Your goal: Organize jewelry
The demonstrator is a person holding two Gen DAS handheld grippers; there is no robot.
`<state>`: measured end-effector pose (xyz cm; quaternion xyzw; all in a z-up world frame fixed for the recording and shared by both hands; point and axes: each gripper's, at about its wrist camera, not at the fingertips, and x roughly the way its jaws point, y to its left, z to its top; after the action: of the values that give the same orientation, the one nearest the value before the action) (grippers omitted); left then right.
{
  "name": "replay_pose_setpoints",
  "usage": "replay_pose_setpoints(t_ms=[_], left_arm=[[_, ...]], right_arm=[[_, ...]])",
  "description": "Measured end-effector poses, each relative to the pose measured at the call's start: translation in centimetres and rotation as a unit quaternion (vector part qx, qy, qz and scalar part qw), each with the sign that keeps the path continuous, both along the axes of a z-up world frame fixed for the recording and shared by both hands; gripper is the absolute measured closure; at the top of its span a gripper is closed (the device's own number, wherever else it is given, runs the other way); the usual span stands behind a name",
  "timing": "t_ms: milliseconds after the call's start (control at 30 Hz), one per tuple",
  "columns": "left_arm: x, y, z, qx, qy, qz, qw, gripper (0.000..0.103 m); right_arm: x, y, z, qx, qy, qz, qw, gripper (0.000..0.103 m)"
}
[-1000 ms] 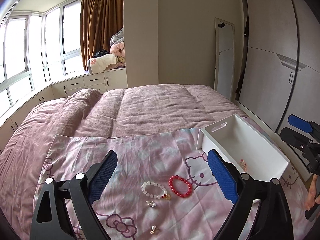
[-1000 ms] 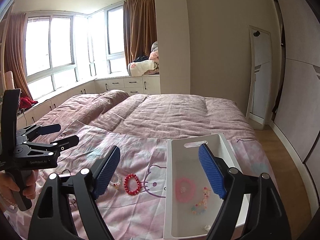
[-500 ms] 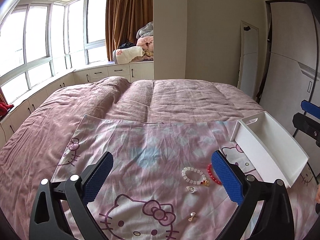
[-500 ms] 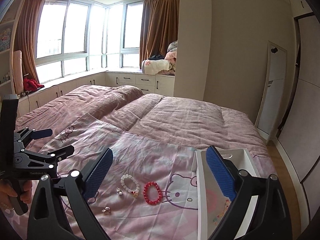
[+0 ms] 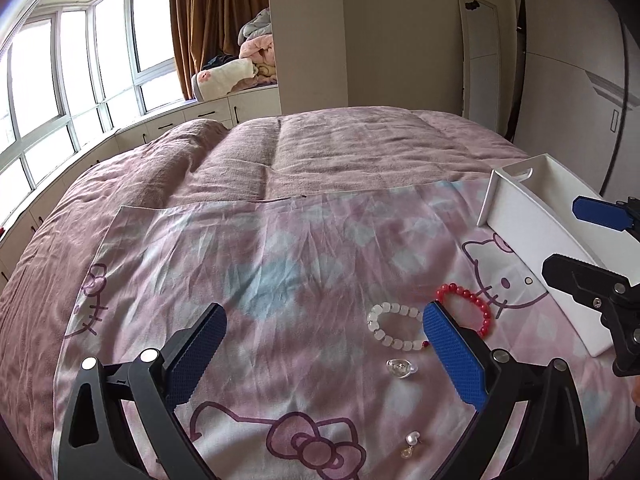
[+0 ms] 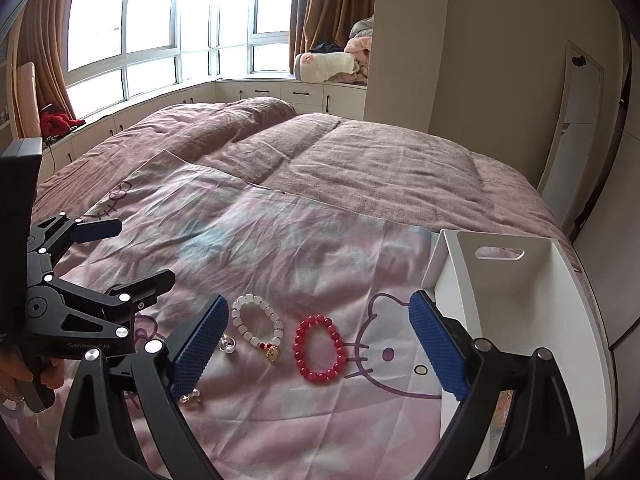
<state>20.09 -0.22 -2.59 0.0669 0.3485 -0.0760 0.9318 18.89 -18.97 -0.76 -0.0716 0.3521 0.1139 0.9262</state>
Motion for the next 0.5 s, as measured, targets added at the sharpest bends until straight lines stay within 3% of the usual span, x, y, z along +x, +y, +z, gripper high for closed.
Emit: replay_pose_setpoints(t_ms=[100, 267, 367, 500], left_arm=[[1.1, -1.2, -1.2, 0.016, 0.004, -0.016, 0.9997, 0.004], [3.5, -2.0, -3.6, 0.007, 0.033, -0.024, 0.9992, 0.006], [4.9, -2.3, -5.0, -0.005, 0.06, -0.029, 0.9977, 0.027], [6.2, -2.8, -7.0, -0.011, 0.093, -0.035, 0.995, 0.039]], right_arm=[[0.8, 0.1, -1.9, -0.013, 0.015, 0.003, 1.0, 0.022], [1.8, 0.2, -5.1, -0.042, 0.033, 0.001, 0.999, 0.028], [2.2, -0.1, -6.7, -0.047, 0.048, 0.001, 0.998, 0.031], [2.8, -0.5, -8.6, -0.048, 0.066, -0.002, 0.997, 0.035]])
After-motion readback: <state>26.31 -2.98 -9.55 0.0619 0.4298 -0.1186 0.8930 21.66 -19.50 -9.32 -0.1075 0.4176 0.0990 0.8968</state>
